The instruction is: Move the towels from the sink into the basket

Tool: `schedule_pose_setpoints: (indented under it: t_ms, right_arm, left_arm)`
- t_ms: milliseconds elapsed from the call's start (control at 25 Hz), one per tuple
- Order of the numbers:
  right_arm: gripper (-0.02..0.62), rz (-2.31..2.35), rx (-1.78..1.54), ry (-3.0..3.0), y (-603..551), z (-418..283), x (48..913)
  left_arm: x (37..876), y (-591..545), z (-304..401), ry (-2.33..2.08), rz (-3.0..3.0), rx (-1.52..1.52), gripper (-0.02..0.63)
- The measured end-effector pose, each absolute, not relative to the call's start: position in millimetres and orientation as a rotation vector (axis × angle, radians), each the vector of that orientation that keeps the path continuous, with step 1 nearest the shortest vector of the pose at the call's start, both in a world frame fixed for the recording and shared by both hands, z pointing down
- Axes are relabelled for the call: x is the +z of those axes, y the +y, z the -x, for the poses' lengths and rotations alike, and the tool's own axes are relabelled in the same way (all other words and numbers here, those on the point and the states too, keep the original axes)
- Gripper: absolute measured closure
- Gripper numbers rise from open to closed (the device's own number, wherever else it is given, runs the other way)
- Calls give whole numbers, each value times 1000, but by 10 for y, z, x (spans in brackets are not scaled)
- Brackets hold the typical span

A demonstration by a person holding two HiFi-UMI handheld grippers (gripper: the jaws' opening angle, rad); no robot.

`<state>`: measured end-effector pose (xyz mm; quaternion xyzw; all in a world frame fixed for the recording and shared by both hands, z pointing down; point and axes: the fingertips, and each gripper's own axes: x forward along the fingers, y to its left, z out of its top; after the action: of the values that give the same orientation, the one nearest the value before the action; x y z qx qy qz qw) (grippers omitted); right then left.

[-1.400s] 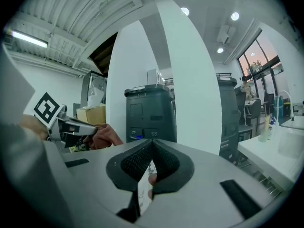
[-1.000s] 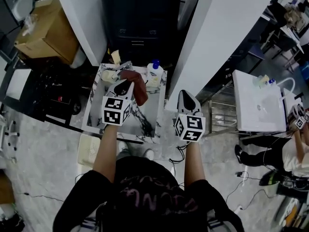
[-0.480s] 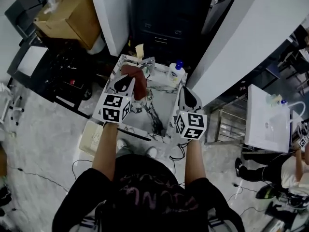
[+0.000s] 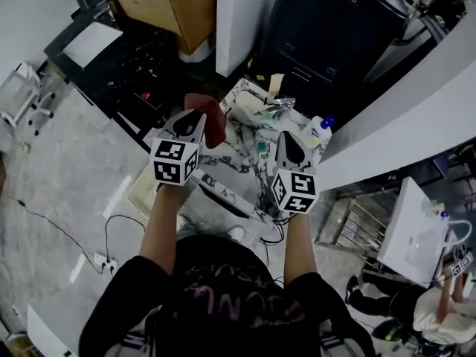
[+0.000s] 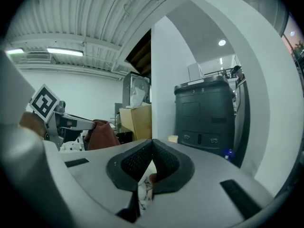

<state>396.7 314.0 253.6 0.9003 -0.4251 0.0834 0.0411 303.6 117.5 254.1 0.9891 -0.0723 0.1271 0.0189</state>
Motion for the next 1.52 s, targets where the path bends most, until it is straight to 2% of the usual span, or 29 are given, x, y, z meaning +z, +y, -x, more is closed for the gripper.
schedule_pose_setpoints:
  t_ms: [840, 1200, 1520]
  right_arm:
    - [580, -2298, 299, -1877, 41, -2297, 2873]
    - [580, -2119, 325, -2023, -830, -1423, 3078]
    - [581, -1947, 371, -2131, -1224, -1039, 3376]
  left_arm:
    - [3101, -1242, -476, -902, -2783, 412, 538]
    - [3371, -1748, 560, -1070, -2652, 406, 538]
    - [3737, -1786, 999, -1194, -2516, 433, 538]
